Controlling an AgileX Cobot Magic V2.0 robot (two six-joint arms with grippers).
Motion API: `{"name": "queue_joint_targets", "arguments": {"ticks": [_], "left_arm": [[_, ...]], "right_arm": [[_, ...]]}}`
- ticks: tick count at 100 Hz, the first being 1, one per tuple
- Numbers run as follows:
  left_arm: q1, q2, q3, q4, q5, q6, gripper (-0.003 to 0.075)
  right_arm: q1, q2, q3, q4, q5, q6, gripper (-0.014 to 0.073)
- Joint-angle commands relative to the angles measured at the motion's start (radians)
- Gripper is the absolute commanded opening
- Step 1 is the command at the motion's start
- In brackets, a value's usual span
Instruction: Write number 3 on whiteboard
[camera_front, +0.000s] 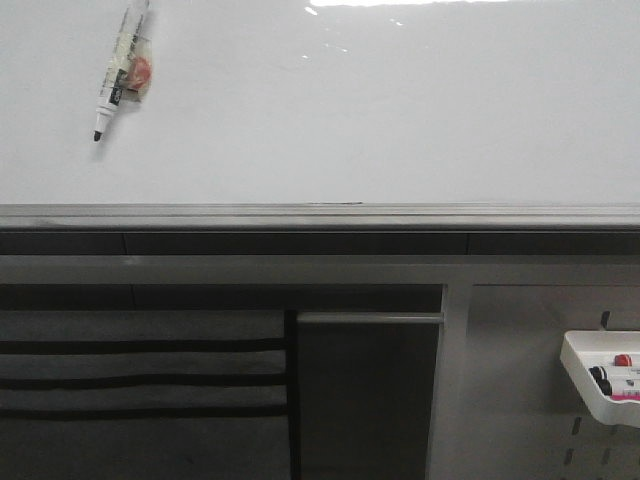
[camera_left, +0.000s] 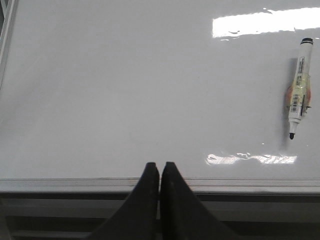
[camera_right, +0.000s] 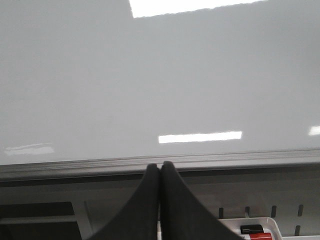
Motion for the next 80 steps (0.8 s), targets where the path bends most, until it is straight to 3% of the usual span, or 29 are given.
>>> {"name": "queue_joint_targets", "arguments": {"ticks": [1, 42, 58, 80], "left_arm": [[-0.007, -0.029, 0.005, -0.007, -0.089, -0.009, -0.0018], [-0.007, -0.029, -0.084, -0.073, -0.069, -0.011, -0.0018], [-0.007, 0.012, -0.266, -0.074, 0.136, -0.011, -0.0018], [-0.007, 0.219, -0.523, 0.015, 0.423, -0.007, -0.0018]], "right_arm": [[-0.001, -0.014, 0.022, -0.021, -0.075, 0.0, -0.0067], [-0.001, -0.014, -0.058, 0.035, -0.112, 0.002, -0.0067], [-0.001, 0.011, -0.215, 0.034, 0.024, 0.002, -0.0067], [-0.001, 0.181, -0.439, 0.034, 0.278, 0.0, -0.0067]]}}
